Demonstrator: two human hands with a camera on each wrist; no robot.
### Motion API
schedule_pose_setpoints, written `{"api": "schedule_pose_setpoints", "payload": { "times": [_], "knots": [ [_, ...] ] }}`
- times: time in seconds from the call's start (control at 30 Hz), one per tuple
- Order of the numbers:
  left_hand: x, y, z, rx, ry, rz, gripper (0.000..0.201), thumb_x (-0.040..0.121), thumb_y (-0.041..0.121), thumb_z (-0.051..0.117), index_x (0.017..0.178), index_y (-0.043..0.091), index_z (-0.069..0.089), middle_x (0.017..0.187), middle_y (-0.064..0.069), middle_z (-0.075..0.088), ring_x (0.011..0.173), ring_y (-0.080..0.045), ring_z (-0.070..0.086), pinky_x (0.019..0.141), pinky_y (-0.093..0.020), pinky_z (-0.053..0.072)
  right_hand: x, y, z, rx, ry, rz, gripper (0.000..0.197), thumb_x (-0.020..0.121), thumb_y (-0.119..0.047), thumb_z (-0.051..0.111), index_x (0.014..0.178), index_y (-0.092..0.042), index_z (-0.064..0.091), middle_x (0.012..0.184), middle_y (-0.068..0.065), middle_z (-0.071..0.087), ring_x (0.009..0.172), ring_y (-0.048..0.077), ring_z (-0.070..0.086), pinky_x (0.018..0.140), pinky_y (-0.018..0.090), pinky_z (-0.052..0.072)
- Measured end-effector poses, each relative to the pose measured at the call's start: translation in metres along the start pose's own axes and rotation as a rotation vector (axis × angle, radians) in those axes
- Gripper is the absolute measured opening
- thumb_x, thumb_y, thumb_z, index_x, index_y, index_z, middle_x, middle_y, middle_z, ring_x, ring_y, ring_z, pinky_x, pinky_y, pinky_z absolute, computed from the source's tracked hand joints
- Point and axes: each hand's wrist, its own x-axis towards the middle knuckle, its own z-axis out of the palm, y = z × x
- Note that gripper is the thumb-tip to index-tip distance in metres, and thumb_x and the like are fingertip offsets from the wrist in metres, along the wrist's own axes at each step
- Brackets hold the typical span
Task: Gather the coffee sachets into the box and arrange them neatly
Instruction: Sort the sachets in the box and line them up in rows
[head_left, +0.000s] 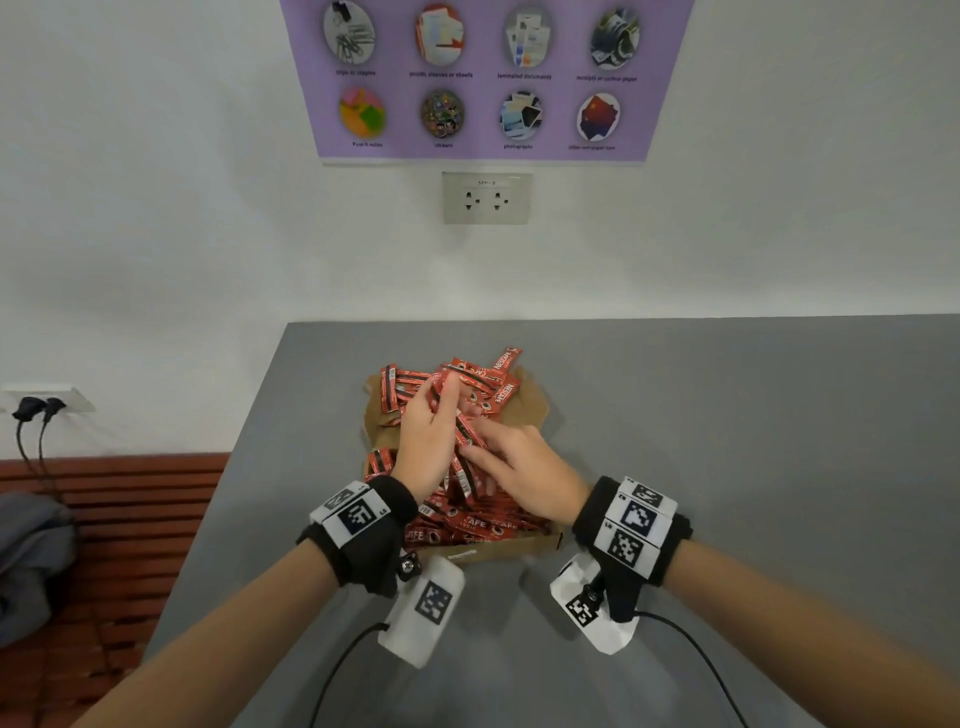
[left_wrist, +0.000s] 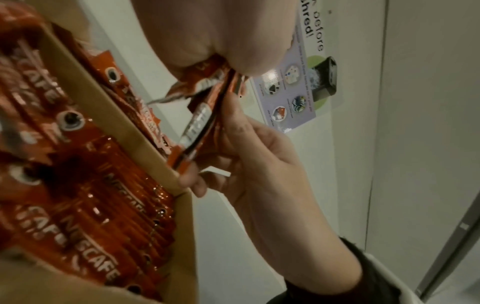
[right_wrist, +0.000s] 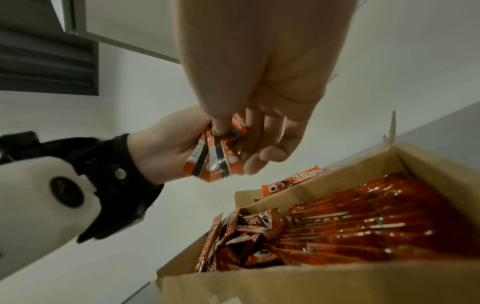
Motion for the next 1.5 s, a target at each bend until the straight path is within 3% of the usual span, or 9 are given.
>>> {"api": "schedule_pose_setpoints", "payload": {
  "times": [0.1,0.17,0.33,0.57,0.7,0.8,1.0,1.17,1.5],
  "knots": [
    [0.001,-0.011,-0.005,0.044,-0.023,-0.077,0.050,0.100,0.039,0.030,0.093,-0.001,0.059,0.091,-0.026,0.062,0.090,-0.037,0.059,0.088,-0.043,0.048,-0.003,-0.003,0.001,0.088,0.013,0.061,0.024,0.097,-0.020,0.049,0.076,-0.029,0.046,0.063,0.001,0.065,0.051,0.010,0.062,0.056,0.022,0.052],
    [0.000,-0.010,-0.006,0.080,-0.017,-0.081,0.052,0.099,0.043,0.029,0.095,0.001,0.060,0.090,-0.025,0.063,0.088,-0.035,0.060,0.087,-0.041,0.049,-0.004,-0.003,0.002,0.051,0.031,0.065,0.025,0.096,-0.020,0.051,0.073,-0.029,0.049,0.065,0.000,0.065,0.051,0.004,0.060,0.056,0.020,0.050],
    [0.001,-0.002,-0.016,0.099,-0.031,-0.146,0.045,0.097,0.046,0.033,0.074,0.014,0.054,0.057,-0.003,0.048,0.047,-0.012,0.046,0.043,-0.018,0.041,-0.005,0.011,-0.008,-0.092,0.252,0.007,0.016,0.089,-0.017,0.062,0.099,-0.010,0.073,0.081,-0.003,0.069,0.069,-0.001,0.057,0.069,0.010,0.043],
    [-0.004,0.006,-0.024,0.033,-0.614,-0.302,0.015,0.087,0.022,0.064,0.086,0.008,0.059,0.053,0.001,0.050,0.041,-0.007,0.036,0.039,-0.018,0.032,-0.004,0.027,-0.023,-0.225,0.297,-0.141,0.037,0.080,0.009,0.061,0.110,-0.010,0.069,0.117,0.007,0.061,0.105,0.013,0.055,0.098,0.016,0.039],
    [-0.005,-0.001,-0.018,0.045,-0.387,-0.214,0.011,0.084,0.012,0.066,0.086,0.004,0.059,0.050,0.004,0.054,0.037,-0.006,0.043,0.040,-0.018,0.036,-0.004,0.025,-0.030,-0.099,0.306,0.028,0.061,0.088,0.008,0.048,0.143,-0.013,0.033,0.119,-0.004,0.049,0.095,0.004,0.050,0.083,0.009,0.039],
    [-0.006,-0.008,-0.017,0.029,-0.225,-0.160,0.016,0.082,0.015,0.070,0.084,0.000,0.063,0.067,-0.005,0.061,0.042,-0.011,0.043,0.042,-0.021,0.038,-0.008,0.020,-0.027,-0.023,0.235,0.088,0.041,0.098,-0.008,0.042,0.138,-0.009,0.034,0.105,-0.006,0.055,0.088,0.002,0.053,0.079,0.016,0.043],
    [-0.002,-0.001,-0.017,0.307,-0.394,-0.003,0.003,0.085,0.018,0.067,0.086,0.015,0.068,0.078,0.011,0.069,0.064,0.004,0.063,0.060,-0.008,0.045,0.000,0.021,-0.033,-0.150,0.193,-0.027,0.046,0.092,-0.022,0.056,0.136,-0.016,0.042,0.118,-0.001,0.056,0.095,0.002,0.053,0.087,0.010,0.042],
    [-0.005,-0.005,-0.013,0.220,-0.264,-0.055,0.009,0.080,0.016,0.072,0.078,0.010,0.067,0.063,0.004,0.064,0.037,-0.003,0.047,0.040,-0.016,0.038,-0.007,0.018,-0.014,0.108,0.321,0.062,0.064,0.083,-0.012,0.069,0.135,-0.015,0.032,0.086,-0.003,0.058,0.074,0.003,0.060,0.070,0.013,0.049],
    [-0.009,-0.010,-0.017,0.270,-0.441,-0.141,0.014,0.077,0.013,0.075,0.087,0.006,0.069,0.078,-0.001,0.069,0.042,-0.004,0.051,0.041,-0.019,0.041,-0.013,0.027,-0.019,0.257,0.390,0.080,0.053,0.079,-0.010,0.073,0.120,-0.024,0.042,0.075,-0.005,0.068,0.071,0.004,0.065,0.074,0.012,0.049]
  ]
}}
